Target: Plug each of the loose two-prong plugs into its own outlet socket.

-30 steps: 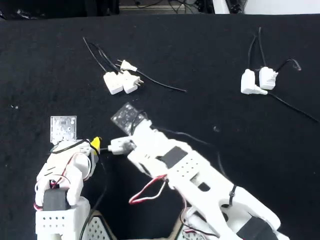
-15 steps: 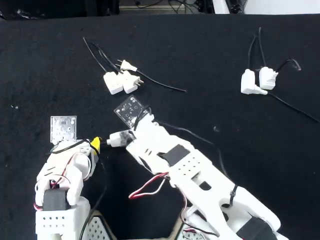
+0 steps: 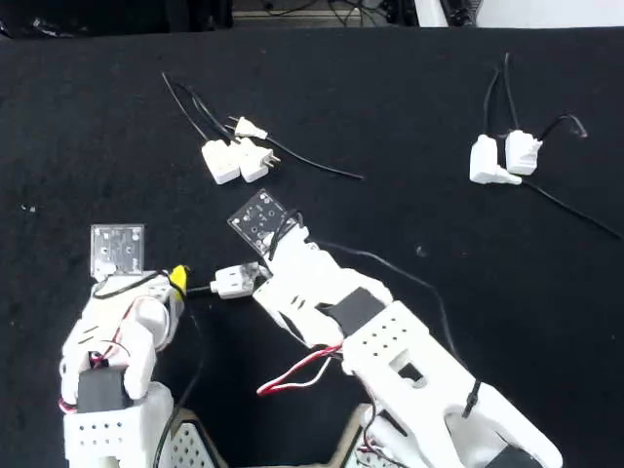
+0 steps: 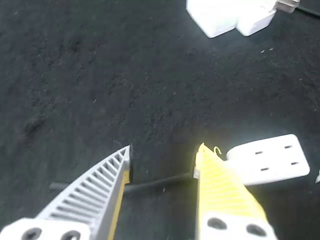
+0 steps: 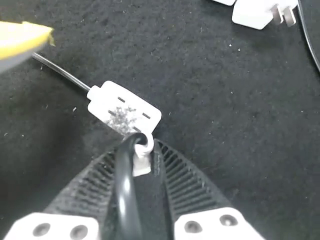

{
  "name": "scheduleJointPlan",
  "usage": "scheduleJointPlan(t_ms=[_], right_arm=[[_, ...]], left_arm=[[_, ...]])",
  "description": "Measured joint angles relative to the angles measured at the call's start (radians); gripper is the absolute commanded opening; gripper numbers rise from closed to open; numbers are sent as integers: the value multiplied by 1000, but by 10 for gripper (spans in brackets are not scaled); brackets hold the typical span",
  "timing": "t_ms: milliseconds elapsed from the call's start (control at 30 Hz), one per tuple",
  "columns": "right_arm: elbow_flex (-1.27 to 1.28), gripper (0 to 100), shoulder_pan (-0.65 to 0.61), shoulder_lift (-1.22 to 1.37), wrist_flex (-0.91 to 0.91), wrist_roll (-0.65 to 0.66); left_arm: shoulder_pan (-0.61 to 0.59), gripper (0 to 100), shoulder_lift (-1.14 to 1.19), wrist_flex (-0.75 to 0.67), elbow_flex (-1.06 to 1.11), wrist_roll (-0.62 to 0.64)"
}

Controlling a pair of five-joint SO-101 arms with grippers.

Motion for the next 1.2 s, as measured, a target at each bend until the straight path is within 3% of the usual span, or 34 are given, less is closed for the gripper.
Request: scheduleJointPlan(t_ms=[133, 467, 800, 1000, 1200], right_arm=[[23, 10, 0, 0, -11, -28], [26, 10, 0, 0, -26, -55], [87, 10, 0, 0, -112, -55], [87, 10, 0, 0, -115, -55], [112, 10, 0, 0, -161, -57]], left_arm=[[-9, 217, 180, 28, -138, -44], [-9, 220, 907, 6, -489, -80], [-6, 216, 1217, -245, -506, -146], [48, 216, 1369, -319, -506, -132], [118, 216, 1392, -307, -508, -114]])
